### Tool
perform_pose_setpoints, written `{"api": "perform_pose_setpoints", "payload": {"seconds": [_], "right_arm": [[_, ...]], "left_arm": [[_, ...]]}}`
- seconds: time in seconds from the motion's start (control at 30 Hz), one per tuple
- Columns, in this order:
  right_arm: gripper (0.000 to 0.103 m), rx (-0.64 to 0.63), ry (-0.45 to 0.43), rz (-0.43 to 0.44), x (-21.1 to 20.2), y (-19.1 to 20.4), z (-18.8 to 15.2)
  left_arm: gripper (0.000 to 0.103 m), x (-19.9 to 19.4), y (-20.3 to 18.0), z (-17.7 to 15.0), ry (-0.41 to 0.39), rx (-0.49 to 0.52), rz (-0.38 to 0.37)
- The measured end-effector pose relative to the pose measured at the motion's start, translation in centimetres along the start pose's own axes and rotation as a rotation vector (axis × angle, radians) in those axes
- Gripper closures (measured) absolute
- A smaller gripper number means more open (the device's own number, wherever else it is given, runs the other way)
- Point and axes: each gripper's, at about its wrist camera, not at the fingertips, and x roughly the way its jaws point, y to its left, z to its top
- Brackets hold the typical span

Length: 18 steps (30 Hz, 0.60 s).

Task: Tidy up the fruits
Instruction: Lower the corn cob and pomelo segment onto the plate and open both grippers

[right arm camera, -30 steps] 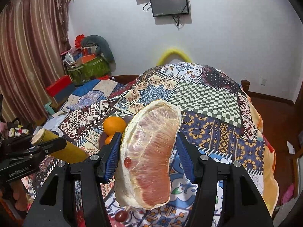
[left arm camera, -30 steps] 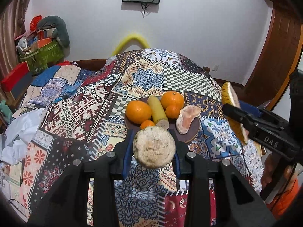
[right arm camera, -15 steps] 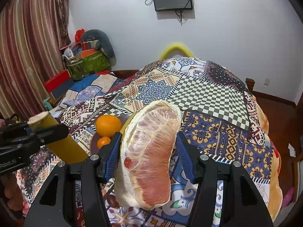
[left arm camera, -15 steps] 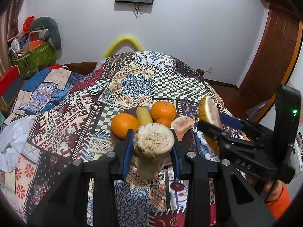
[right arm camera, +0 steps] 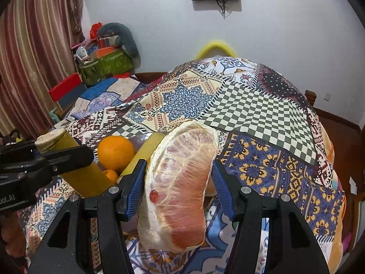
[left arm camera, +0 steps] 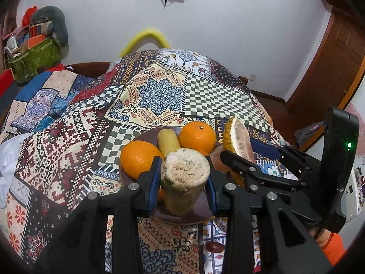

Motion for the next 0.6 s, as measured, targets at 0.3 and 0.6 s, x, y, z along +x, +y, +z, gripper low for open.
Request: {"api": "perform_pose_setpoints", "payload": {"seconds": [0.3, 0.6], "right_arm": [[0.049, 0.024, 0.043, 0.02, 2.1, -1.0, -0.3], [0.049, 0.032, 0.069, 0.042, 3.1, -1.0, -0.7]], "left_arm": [[0.068, 1.0, -0.3, 1.2, -0.032, 0.02, 0.03], [0.068, 2.9, 0.3, 0.9, 0.008, 0.016, 0.048]]}}
